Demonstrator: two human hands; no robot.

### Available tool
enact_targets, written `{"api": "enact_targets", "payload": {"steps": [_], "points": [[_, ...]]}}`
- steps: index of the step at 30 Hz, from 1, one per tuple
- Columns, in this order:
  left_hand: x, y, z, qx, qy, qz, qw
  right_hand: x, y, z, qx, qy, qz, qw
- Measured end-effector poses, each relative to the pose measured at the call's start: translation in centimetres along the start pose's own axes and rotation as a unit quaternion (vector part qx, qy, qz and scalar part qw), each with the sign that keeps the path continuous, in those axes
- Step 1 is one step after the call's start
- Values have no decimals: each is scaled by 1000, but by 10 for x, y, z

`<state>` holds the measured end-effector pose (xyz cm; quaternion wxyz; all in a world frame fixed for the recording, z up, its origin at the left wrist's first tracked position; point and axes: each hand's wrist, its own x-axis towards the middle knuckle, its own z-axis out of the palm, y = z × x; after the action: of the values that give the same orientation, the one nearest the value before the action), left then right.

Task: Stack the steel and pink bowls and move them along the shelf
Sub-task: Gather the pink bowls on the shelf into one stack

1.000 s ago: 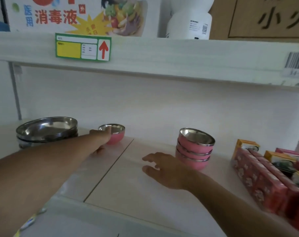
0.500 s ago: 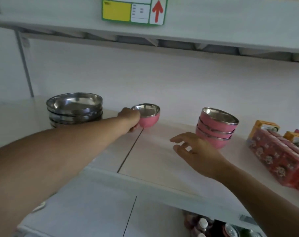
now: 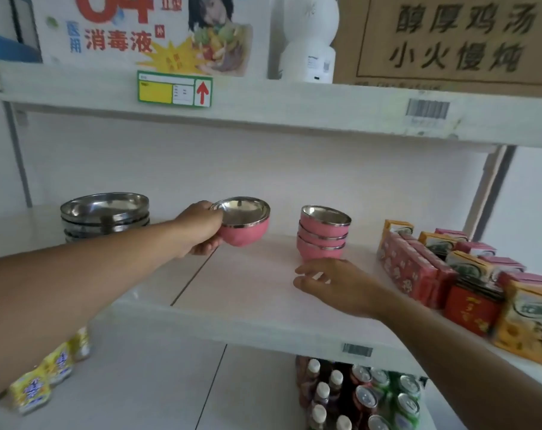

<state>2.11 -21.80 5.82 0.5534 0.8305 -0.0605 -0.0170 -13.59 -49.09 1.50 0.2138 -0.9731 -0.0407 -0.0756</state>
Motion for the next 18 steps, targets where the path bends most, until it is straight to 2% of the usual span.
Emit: {"api": "enact_targets", "payload": {"steps": [7, 11, 14, 18], "points": [[-21, 71, 44, 9, -25, 20, 999, -51, 34, -31, -23, 0, 6, 1000], [-22, 99, 79, 31, -39, 43, 998, -65, 41, -40, -77, -26, 44, 996], [-13, 114, 101, 45, -34, 79, 995, -66, 44, -35, -90, -23, 68, 993], [4, 125, 124, 66, -30, 73, 995, -57, 43, -19, -91, -3, 90, 992]]}}
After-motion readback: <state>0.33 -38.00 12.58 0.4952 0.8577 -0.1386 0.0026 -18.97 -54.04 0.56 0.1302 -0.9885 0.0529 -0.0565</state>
